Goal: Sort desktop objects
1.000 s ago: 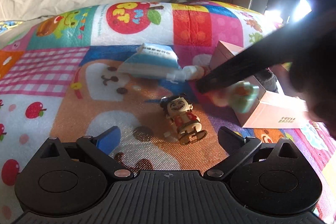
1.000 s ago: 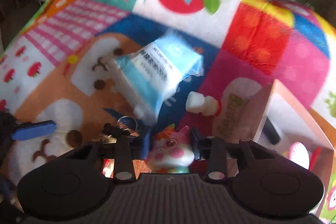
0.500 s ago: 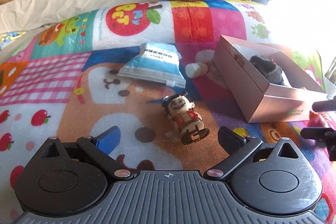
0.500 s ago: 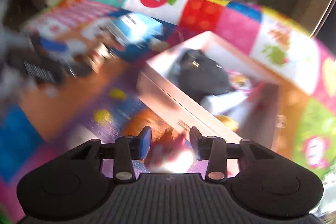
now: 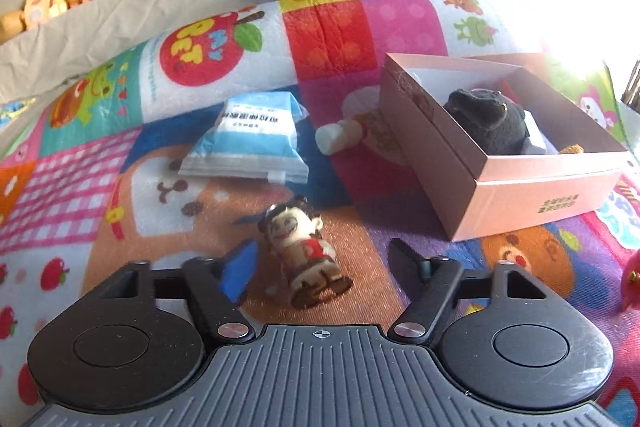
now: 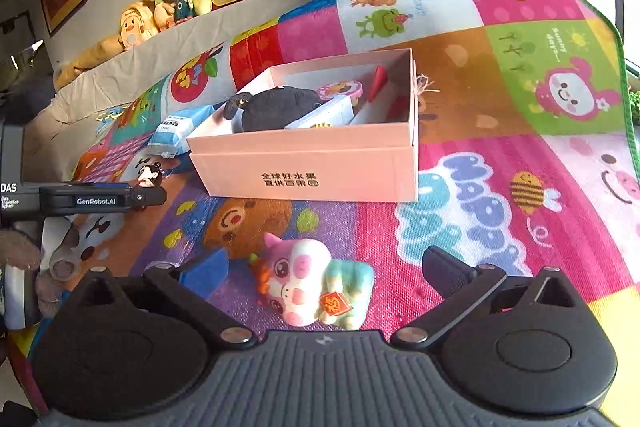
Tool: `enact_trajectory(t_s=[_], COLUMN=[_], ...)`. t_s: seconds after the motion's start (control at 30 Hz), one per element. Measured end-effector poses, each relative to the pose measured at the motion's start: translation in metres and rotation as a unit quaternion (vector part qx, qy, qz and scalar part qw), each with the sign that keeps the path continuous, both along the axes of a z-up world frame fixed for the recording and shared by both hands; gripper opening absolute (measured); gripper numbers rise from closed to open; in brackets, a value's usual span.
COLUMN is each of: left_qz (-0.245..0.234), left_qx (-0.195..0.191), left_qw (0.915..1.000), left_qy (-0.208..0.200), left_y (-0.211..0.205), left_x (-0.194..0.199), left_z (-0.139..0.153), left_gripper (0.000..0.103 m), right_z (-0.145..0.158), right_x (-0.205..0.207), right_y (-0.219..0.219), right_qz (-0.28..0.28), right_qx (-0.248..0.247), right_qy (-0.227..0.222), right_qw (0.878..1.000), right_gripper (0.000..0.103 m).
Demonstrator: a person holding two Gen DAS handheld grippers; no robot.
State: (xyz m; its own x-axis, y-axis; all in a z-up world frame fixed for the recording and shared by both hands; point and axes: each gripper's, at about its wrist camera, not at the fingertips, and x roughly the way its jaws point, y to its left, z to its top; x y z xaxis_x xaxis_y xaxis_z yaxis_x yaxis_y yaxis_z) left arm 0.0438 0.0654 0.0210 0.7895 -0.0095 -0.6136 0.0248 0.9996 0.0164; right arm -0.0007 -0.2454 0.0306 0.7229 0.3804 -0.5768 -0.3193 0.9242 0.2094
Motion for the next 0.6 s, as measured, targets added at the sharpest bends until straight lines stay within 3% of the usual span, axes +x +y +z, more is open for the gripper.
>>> enact_trajectory(t_s=[0.03, 0.13, 0.23, 0.47, 0.53, 0.6], left_qz=[0.001, 0.001, -0.019, -0.140, -0.161, -0.164], left_qx=[0.006, 0.007, 0.003, -0.029, -0.044, -0.056], left_qw=[1.0000, 1.0000, 0.9998, 0.9896, 0.9859, 0.9846], left_qy=[0.000, 0.005, 0.000, -0.018, -0.013, -0.024], left_y=[-0.002, -0.004, -0.015, -0.066, -0.074, -0.074], left_x=[0.002, 0.006, -0.004, -0.030, -0.029, -0.031], left_z=[0.000, 0.001, 0.007, 0.019, 0.018, 0.022], left_gripper=[0.052, 0.034, 0.034, 0.036, 0.056, 0.060], right_z=[-0.003, -0.004, -0.006, -0.005, -0.006, -0.006], right_x=[-0.001, -0.003, -0.004, -0.004, -0.003, -0.003], right_y=[-0.001, -0.007, -0.010, -0.012, -0.012, -0.013], right_qz=[-0.003, -0.016, -0.021, -0.028, -0.032, -0.037], right_qx=[0.003, 0.018, 0.027, 0.035, 0.036, 0.035], right_qy=[0.002, -0.001, -0.002, -0.001, 0.001, 0.002], right_qw=[1.000, 1.000, 0.999, 0.999, 0.999, 0.999], right_gripper=[0.103, 0.103, 0.103, 0.103, 0.103, 0.103])
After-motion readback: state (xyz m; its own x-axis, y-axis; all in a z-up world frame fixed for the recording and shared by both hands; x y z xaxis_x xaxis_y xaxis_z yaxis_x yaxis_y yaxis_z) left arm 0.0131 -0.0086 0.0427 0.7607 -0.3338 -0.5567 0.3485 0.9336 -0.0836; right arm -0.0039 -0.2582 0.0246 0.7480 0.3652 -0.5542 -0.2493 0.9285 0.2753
